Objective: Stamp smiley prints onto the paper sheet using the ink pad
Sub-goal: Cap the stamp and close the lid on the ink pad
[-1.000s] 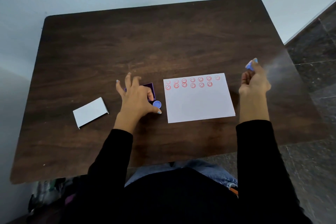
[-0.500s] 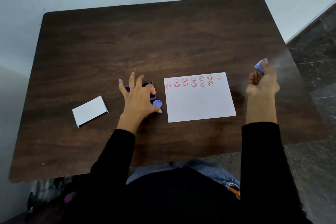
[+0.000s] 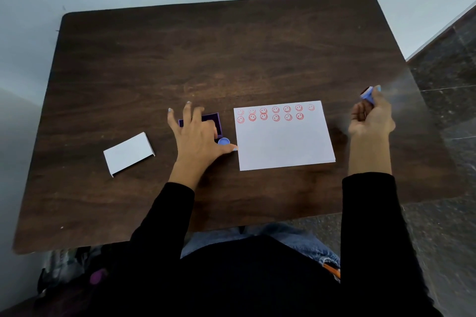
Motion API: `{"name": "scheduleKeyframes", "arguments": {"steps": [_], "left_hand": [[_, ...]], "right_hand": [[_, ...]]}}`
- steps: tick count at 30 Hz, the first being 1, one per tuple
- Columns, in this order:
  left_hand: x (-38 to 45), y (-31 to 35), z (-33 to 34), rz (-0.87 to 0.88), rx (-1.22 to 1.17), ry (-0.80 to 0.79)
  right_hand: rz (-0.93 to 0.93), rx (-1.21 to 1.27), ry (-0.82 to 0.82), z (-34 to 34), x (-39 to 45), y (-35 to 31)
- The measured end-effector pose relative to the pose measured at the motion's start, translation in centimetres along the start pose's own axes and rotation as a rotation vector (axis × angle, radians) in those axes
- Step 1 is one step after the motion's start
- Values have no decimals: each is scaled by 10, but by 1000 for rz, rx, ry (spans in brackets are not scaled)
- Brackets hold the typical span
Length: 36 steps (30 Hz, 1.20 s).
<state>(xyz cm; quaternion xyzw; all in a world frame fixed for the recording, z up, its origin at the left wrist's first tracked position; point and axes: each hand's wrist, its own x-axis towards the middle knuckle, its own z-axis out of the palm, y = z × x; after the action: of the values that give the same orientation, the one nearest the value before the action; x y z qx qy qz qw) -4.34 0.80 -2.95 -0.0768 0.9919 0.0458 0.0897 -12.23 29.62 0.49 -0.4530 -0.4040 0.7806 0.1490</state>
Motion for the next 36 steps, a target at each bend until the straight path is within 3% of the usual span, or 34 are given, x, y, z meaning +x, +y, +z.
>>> {"name": "scheduleKeyframes", "arguments": {"steps": [6, 13, 18, 25, 31, 36], "left_hand": [[-1, 6, 2, -64, 54, -13], [-4, 10, 3, -92, -90, -41], [-5, 7, -6, -165, -396, 120], [5, 12, -13, -184, -658, 199], [1, 13, -12, -164, -834, 251], [-1, 10, -4, -181, -873, 252]], "right_hand": [[8, -32, -24, 7, -5, 8], [60, -160, -126, 26, -17, 21], [148, -148, -389, 52, -46, 49], [174, -552, -786, 70, -100, 108], [111, -736, -812, 63, -104, 131], [186, -700, -851, 59, -98, 130]]}}
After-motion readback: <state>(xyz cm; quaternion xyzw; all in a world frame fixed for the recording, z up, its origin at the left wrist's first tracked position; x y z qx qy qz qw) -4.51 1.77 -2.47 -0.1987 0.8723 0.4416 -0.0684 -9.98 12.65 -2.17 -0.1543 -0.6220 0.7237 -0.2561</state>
